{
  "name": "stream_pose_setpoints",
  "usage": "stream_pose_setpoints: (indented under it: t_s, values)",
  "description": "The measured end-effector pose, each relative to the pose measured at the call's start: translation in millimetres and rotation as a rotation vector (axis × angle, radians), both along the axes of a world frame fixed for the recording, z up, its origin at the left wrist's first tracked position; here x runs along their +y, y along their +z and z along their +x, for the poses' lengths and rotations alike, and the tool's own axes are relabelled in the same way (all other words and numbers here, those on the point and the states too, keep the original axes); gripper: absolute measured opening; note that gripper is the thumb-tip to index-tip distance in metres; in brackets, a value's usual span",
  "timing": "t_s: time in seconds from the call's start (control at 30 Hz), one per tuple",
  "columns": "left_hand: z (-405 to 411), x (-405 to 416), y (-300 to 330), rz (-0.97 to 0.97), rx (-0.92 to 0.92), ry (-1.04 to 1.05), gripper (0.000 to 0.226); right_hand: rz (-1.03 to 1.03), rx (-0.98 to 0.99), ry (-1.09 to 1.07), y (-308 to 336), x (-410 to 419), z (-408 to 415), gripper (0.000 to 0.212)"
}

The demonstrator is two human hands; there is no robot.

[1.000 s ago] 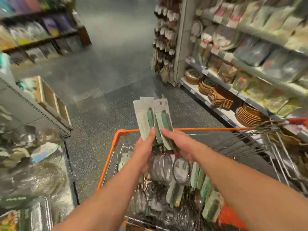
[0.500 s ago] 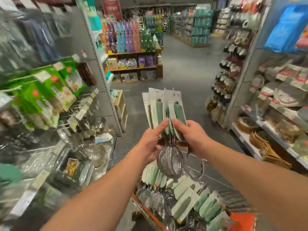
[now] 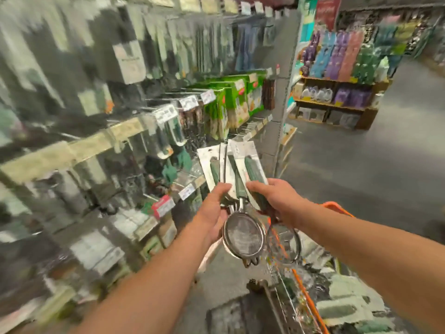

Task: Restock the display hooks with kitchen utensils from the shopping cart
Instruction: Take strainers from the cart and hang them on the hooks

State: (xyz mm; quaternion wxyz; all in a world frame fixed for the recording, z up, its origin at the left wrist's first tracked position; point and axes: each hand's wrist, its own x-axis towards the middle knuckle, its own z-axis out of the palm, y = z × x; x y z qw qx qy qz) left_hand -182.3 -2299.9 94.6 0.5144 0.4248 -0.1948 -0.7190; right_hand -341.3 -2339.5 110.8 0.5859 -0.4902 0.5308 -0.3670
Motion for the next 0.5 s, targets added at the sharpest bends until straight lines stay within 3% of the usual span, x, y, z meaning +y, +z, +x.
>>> stream_pose_setpoints:
  t_s: [0.13,0.3,0.37,0.47,0.5]
  values:
    - [82,56,3,-0.021,-0.065,0.178,0.056,-0.015,0.016,0.179,7,32,89,0.028]
    - [178,142,9,-0.028,-0.15,0.385,0.084,-0.007,-0.044,0.4,14,99,186,0.024]
    - [207,179,12,-0.027,-0.177,0.485,0.075,-0.011,-0.058,0.501,16,124,221,0.023]
    - [239,229,15,-0.014,-0.199,0.546,0.04,-0.073,-0.046,0.617,18,157,266,0.028]
    - [250,245,17,-0.006,-0.201,0.587,0.041,-0.103,-0.04,0.644,19,167,281,0.031]
